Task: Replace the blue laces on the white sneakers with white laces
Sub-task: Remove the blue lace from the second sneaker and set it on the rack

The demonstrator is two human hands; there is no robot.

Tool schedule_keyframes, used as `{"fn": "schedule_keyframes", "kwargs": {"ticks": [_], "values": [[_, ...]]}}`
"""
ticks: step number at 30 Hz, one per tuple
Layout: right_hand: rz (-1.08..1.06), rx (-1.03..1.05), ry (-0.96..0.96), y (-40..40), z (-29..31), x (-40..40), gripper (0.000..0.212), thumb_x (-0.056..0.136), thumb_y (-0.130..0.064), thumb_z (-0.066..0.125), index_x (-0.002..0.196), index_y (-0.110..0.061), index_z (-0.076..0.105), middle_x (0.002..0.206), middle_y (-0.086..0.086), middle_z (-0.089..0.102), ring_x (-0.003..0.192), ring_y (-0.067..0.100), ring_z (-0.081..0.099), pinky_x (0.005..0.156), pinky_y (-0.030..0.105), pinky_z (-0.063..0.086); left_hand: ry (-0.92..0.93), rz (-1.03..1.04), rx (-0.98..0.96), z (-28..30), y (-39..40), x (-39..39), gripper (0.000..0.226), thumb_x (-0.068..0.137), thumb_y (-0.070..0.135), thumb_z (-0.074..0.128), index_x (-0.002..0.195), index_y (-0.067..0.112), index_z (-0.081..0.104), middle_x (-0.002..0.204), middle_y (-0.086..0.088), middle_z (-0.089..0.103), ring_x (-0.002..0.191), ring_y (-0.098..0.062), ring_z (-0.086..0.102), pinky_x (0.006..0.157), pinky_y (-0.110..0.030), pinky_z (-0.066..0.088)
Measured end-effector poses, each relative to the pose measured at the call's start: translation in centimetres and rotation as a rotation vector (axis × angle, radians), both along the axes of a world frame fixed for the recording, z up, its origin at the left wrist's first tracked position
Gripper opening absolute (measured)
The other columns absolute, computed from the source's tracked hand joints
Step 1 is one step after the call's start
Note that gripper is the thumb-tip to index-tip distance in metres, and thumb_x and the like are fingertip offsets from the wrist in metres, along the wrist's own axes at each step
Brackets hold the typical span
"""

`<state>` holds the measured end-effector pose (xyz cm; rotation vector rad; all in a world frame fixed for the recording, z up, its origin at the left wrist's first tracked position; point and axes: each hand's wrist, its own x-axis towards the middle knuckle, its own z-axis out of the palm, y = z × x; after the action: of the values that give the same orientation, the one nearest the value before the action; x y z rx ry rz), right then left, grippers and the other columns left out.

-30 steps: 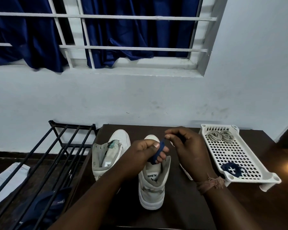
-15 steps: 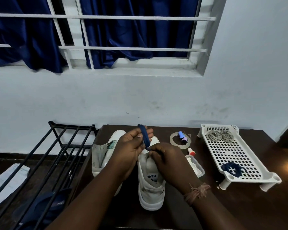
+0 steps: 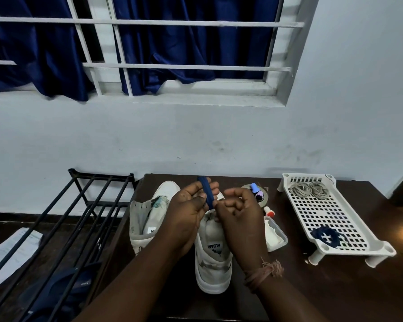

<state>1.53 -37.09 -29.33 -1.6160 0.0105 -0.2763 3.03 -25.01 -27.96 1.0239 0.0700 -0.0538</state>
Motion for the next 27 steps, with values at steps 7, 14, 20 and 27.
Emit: {"fn": "schedule_keyframes", "kwargs": {"ticks": [7, 14, 20, 27], "values": [[-0.114, -0.083, -0.048, 0.2, -0.6, -0.2, 0.018, 0.088, -0.007, 0.071, 0.087, -0.025, 0.076, 0.077, -0.007, 0.074, 0.072, 0.003, 0.069, 0.068, 0.015, 0.051, -0.028, 0.01, -0.001, 0.0, -1.2, -0.9, 0.033, 0.105, -0.004, 0.034, 0.127, 0.002, 0.058, 0.135, -0.017, 0.063, 0.129, -0.025, 0.059, 0.103, -0.031, 0.052], [-0.158, -0.414, -0.145, 1.1, -1.7, -0.2, 0.017, 0.086, -0.039, 0.07, 0.102, -0.034, 0.075, 0.091, -0.014, 0.066, 0.084, 0.001, 0.061, 0.073, 0.02, 0.047, -0.059, 0.084, 0.096, -0.4, -2.2, -1.6, 0.058, 0.092, 0.055, 0.042, 0.123, 0.012, 0.066, 0.119, 0.0, 0.074, 0.117, -0.013, 0.067, 0.097, -0.031, 0.053], [-0.212, -0.428, -0.196, 0.8, -1.1, -0.3, 0.015, 0.087, -0.024, 0.072, 0.097, -0.035, 0.07, 0.088, -0.015, 0.066, 0.081, 0.001, 0.062, 0.072, 0.02, 0.049, -0.085, 0.111, 0.233, -0.8, -2.8, -2.0, 0.061, 0.093, 0.063, 0.041, 0.129, 0.02, 0.064, 0.126, 0.005, 0.071, 0.122, -0.011, 0.064, 0.106, -0.035, 0.047], [-0.111, -0.372, -0.208, 0.4, -0.7, -0.4, 0.035, 0.088, -0.009, 0.064, 0.109, -0.037, 0.057, 0.095, -0.016, 0.066, 0.083, 0.006, 0.064, 0.071, 0.025, 0.053, -0.123, 0.075, 0.24, -0.3, -2.5, -1.6, 0.042, 0.104, 0.042, 0.035, 0.115, 0.015, 0.065, 0.098, 0.007, 0.079, 0.099, -0.008, 0.073, 0.078, -0.017, 0.055]]}}
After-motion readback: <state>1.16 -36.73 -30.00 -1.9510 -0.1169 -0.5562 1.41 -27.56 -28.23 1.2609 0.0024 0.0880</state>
